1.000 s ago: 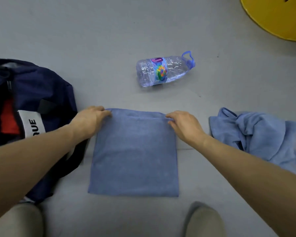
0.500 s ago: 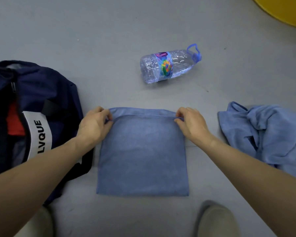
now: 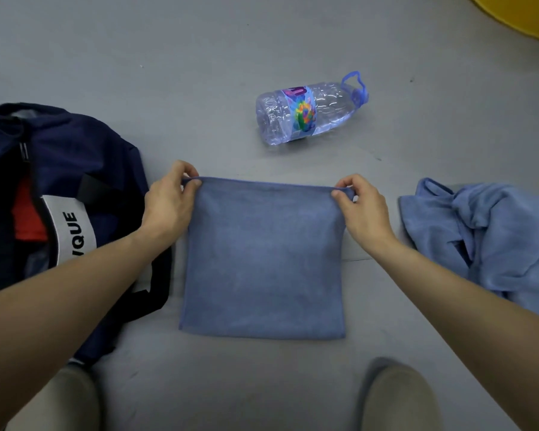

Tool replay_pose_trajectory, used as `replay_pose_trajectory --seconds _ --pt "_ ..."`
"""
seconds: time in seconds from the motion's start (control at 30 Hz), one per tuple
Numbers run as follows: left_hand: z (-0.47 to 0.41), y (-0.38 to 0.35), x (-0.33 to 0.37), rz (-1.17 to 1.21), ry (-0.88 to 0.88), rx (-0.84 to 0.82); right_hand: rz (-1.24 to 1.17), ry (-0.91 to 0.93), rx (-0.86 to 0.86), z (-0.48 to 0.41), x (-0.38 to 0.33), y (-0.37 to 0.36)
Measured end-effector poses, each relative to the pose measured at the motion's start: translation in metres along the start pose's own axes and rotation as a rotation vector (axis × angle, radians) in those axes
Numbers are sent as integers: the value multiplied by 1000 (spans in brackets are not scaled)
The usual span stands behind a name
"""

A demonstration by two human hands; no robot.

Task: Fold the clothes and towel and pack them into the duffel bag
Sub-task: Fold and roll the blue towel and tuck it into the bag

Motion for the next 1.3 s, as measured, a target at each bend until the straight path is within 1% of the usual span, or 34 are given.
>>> replay_pose_trajectory --seconds 0.13,0.17,0.2,0.23,0.33,0.37,0.4,0.47,0.53,0.63,0.73,0.83,0.9,1.0,1.03,1.17,1.3 --pt "-9 -19 -15 -111 33 -23 190 28 -94 -17 5 -25" --pt "-8 -22 -19 -133 16 -40 240 69 -120 -17 6 -31" --pt "-6 -23 -21 -170 -39 -41 295 136 -139 -15 5 -34" --pt "-1 -23 -20 -225 -148 -27 356 225 -143 -11 3 -37" --pt "40 -33 -12 -363 -616 -40 458 590 -131 27 -7 -44" --pt "61 -38 -14 -373 -725 -70 463 702 -139 47 -7 -47" --pt "81 -45 -19 -378 -780 -118 473 781 -177 69 -4 -52" --pt "115 -56 -32 -402 -769 -213 530 841 -312 108 11 -64" --pt "137 -66 -43 -443 -691 -265 591 814 -408 131 25 -74" --pt "147 -74 -52 -526 -583 -267 646 817 -441 129 35 -81" --pt "140 -78 -50 -530 -497 -221 682 850 -484 110 36 -83" --pt "133 -80 -48 -545 -455 -214 686 839 -455 97 28 -79" --pt "134 -78 -44 -541 -476 -201 660 856 -411 104 21 -71" --pt "154 -72 -41 -522 -663 -222 590 892 -384 138 28 -55" --pt "163 -71 -46 -523 -701 -234 573 893 -390 152 35 -50" --pt "176 -61 -76 -557 -633 -225 624 884 -438 189 62 -49" --pt "168 -62 -76 -596 -637 -259 655 878 -438 185 63 -53"
Point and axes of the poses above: each hand's wrist, its own z-axis away from the middle knuckle, its own y-axis out of the back of the hand, x = y × z, the point moved 6 cm from there along -z, towards the middle knuckle, and after that the axes turned 14 degrees about x, right-handed, at the moved point
